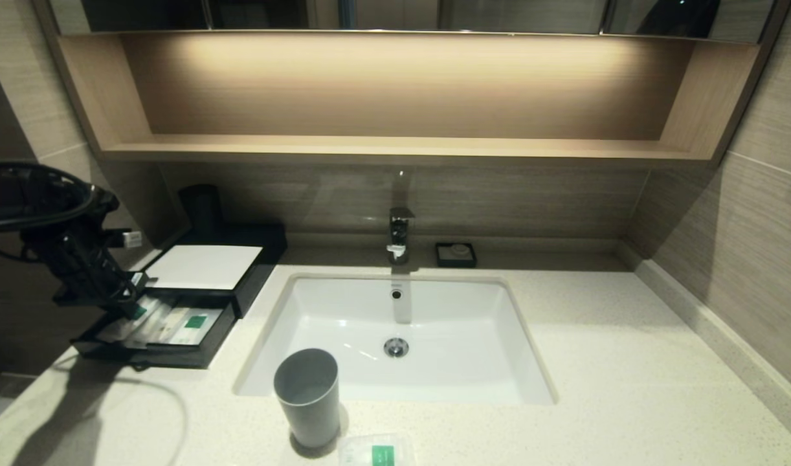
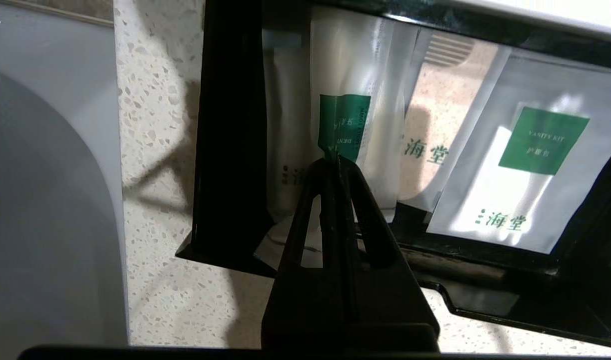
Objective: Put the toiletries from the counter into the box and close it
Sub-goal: Place the bathroom toiletry into the drawer
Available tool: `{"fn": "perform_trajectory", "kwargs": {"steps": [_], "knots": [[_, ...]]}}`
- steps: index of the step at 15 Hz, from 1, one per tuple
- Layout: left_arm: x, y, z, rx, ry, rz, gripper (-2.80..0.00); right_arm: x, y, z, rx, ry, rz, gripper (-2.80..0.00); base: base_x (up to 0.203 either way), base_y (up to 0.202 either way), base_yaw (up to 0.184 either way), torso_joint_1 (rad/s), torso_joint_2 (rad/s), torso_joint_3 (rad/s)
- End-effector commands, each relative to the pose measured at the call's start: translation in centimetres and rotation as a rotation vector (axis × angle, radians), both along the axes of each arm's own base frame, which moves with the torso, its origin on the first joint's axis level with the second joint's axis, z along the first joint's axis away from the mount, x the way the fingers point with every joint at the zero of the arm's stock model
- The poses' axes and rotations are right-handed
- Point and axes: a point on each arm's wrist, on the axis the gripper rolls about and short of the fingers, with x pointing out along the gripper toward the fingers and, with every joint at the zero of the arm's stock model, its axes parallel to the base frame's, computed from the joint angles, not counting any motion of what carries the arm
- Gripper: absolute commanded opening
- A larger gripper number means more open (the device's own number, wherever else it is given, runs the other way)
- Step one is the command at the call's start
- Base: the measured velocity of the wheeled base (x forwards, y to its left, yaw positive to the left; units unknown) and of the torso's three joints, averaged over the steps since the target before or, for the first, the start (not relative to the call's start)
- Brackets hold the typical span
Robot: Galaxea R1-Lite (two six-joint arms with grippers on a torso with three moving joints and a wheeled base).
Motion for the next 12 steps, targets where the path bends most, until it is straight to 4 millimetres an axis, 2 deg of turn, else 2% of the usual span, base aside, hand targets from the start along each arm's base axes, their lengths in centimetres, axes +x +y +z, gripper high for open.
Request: {"fn": "perform_trajectory", "kwargs": {"steps": [1, 12], "knots": [[0.21, -0.13, 0.13, 0.003, -0.018, 0.007, -2.8, 0.02, 0.0, -0.04, 0.0, 0.002, 0.0, -2.8, 0.0, 0.0, 0.0, 0.0, 0.0, 0.0], [0.48, -0.18, -0.81, -0.007, 0.01, 0.005, -2.8, 0.01, 0.0, -0.04, 0.0, 0.001, 0.0, -2.8, 0.0, 0.0, 0.0, 0.0, 0.0, 0.0]]}}
